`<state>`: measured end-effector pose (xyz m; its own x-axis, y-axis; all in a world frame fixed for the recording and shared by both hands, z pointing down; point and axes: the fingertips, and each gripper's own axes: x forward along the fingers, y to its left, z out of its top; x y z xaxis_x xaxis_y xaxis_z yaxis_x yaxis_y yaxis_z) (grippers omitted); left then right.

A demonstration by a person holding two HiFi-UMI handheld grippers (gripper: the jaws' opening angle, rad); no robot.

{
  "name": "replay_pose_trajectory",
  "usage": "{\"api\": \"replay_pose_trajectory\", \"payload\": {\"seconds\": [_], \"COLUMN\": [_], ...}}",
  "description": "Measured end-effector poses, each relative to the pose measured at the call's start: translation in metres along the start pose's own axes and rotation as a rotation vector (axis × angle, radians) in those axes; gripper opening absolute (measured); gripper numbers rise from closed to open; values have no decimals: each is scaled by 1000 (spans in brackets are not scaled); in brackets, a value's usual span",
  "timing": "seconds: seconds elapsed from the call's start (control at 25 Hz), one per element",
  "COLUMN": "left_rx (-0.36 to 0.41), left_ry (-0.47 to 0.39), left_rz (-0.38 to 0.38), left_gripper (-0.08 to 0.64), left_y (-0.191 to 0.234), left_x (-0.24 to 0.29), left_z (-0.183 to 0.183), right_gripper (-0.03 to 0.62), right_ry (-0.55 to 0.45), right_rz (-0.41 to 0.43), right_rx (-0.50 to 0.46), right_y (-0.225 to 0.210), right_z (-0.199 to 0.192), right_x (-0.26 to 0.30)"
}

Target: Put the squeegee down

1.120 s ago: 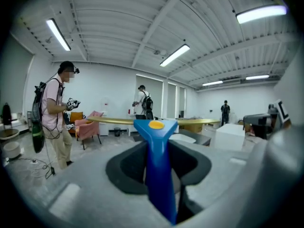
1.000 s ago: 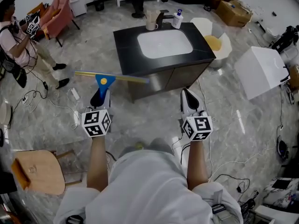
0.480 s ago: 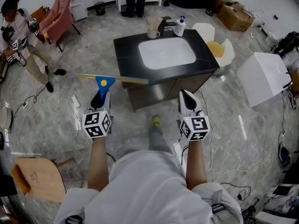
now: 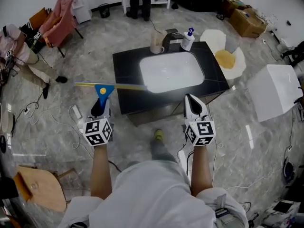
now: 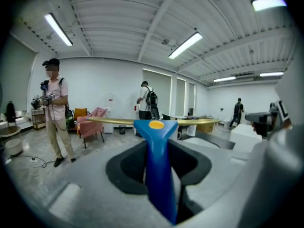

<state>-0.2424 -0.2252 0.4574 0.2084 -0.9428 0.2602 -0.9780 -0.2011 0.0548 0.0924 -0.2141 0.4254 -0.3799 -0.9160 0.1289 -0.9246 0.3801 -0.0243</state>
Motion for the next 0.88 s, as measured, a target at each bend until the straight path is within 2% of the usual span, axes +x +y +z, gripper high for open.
{"api": "replay_pose_trajectory", "payload": {"seconds": [0.48, 0.88], "left_rx": [-50, -76], "left_ry": [44, 57], "left_rz": [113, 167], "left_gripper": [130, 130], "left_y": [3, 3], "left_x": [157, 226], "left_z": [21, 42], "right_gripper": [3, 3], "right_ry": [45, 60], "right_rz": [112, 175], "right_rx": [0, 29], "right_y": [-98, -134], "right_z": [4, 5], "right_x": [160, 233]}}
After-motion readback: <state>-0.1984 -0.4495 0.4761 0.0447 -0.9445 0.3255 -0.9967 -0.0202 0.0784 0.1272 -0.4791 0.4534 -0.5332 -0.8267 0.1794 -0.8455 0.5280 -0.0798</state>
